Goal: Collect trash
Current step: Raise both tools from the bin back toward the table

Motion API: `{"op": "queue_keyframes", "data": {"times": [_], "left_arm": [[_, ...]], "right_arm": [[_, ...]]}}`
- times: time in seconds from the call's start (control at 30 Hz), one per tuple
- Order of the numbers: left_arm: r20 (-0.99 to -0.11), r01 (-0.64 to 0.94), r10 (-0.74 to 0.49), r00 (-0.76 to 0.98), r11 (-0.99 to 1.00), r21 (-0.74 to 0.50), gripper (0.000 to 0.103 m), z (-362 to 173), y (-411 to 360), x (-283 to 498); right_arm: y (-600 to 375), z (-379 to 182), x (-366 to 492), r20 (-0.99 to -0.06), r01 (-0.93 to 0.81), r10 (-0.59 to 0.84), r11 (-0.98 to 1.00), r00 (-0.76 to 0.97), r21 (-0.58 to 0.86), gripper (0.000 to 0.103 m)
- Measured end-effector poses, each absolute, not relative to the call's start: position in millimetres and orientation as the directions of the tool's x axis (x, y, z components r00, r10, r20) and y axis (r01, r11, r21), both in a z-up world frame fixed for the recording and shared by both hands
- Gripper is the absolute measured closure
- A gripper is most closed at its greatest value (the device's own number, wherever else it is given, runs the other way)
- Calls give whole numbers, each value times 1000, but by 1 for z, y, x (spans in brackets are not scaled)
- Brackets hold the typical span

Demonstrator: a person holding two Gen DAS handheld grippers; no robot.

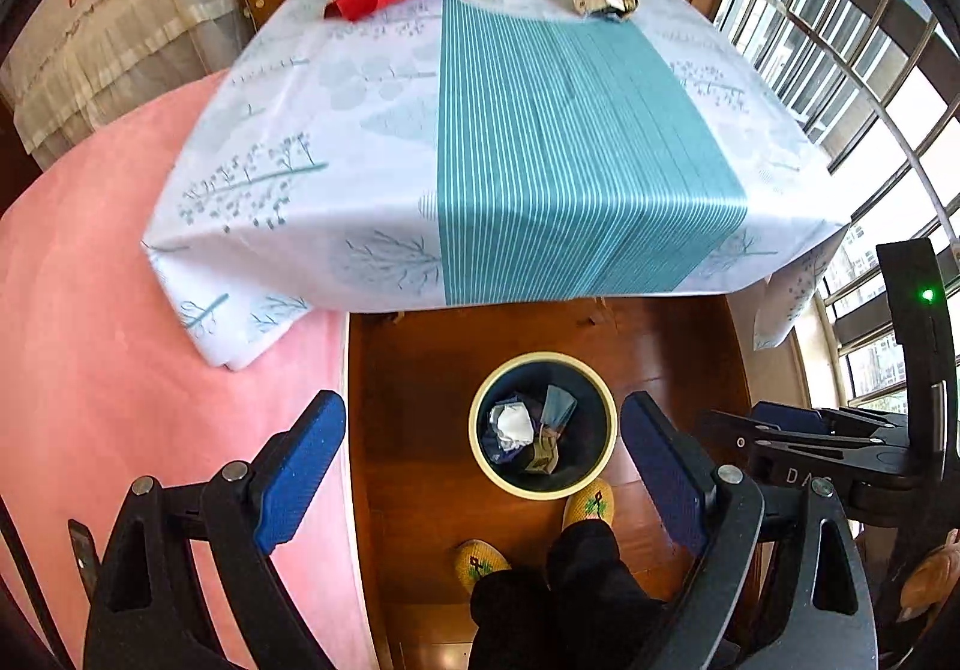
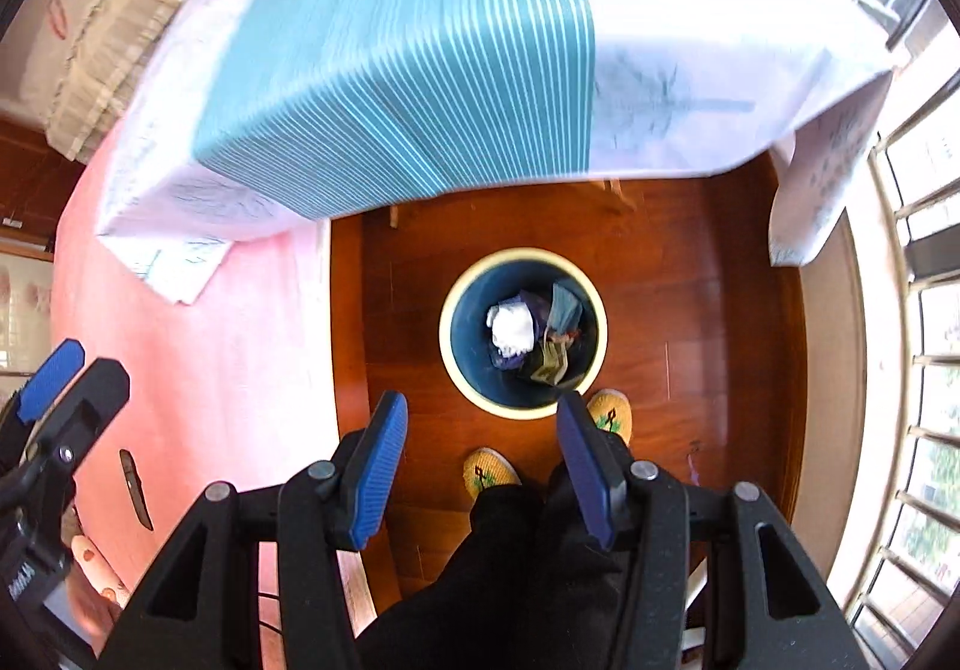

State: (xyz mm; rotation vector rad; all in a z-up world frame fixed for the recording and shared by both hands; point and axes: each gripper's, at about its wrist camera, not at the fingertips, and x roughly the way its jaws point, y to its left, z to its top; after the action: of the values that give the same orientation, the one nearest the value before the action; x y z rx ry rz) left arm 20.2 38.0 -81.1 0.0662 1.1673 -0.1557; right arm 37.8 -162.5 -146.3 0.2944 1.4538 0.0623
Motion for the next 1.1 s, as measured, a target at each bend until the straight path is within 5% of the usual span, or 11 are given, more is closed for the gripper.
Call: {"op": "queue_keyframes", "data": {"times": [0.63,1.1], "left_arm": [[-808,114,-17,589,992,62,11,48,6,58],[-813,-50,43,580,999,17,11,59,17,109]], "right_arm": [[-202,-15,116,-869,36,247,957,428,289,51],[-200,-10,176,-842,-118,332,943,425,312,51]]}}
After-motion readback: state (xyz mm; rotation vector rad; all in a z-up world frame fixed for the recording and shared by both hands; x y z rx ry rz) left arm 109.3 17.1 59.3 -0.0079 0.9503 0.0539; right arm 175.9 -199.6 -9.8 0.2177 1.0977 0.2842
